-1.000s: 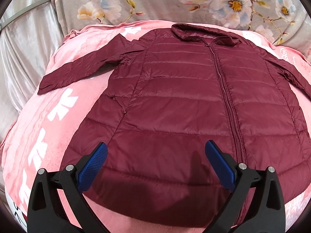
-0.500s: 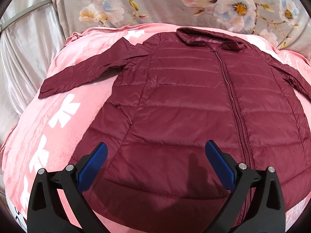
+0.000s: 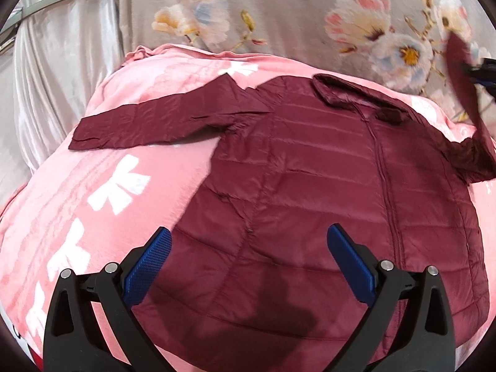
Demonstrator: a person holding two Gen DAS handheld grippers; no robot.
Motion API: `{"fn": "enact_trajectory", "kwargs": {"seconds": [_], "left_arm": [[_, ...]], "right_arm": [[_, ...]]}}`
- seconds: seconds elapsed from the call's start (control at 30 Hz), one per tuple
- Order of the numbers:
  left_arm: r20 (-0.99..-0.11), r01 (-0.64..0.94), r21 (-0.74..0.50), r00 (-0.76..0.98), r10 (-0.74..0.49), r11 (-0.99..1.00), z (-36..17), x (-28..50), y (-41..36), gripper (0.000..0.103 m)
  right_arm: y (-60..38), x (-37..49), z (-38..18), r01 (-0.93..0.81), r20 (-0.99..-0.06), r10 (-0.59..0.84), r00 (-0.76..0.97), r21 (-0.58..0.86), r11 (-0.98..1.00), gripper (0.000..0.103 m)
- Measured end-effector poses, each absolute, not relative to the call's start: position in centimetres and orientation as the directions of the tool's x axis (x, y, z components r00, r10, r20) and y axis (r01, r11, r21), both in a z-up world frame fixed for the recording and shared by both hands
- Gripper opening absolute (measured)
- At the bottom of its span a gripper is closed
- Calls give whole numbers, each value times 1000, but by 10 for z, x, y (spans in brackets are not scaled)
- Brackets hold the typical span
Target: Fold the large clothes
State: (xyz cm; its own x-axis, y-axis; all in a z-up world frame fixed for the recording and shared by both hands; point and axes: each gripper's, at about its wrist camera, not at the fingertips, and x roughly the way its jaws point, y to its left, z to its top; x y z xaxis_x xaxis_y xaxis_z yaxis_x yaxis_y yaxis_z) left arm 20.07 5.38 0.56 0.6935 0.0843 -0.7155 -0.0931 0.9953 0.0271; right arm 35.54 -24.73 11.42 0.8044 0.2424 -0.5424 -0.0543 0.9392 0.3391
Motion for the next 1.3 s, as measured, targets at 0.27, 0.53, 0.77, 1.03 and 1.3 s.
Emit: {"fn": "enact_trajectory", "kwargs": {"seconds": [0.27,0.53,0.77,1.03,1.3], "left_arm": [[-728,-116,-35,683,54,993,3,213,87,98],[-738,-49,-164,669,-89,985,1,240,98,98],[-723,40,-316,636,-268,948,-2,288,75,98],[-765,-9,-443,525,-373,896,-39,355,56,95],[-768,4,-477,484,-419,879,-40,378,45,7]], "right_arm": [[-125,371,31,-212,-665,402,629,351,912,11],[-71,359,-23,-287,-754,421,504,314,905,26],[-126,330,-8,-216,-716,416,561,359,908,49],[-274,298,-20,105,-718,266,643,426,899,49],[-390,293,-58,378,-712,203,672,566,733,50]]}}
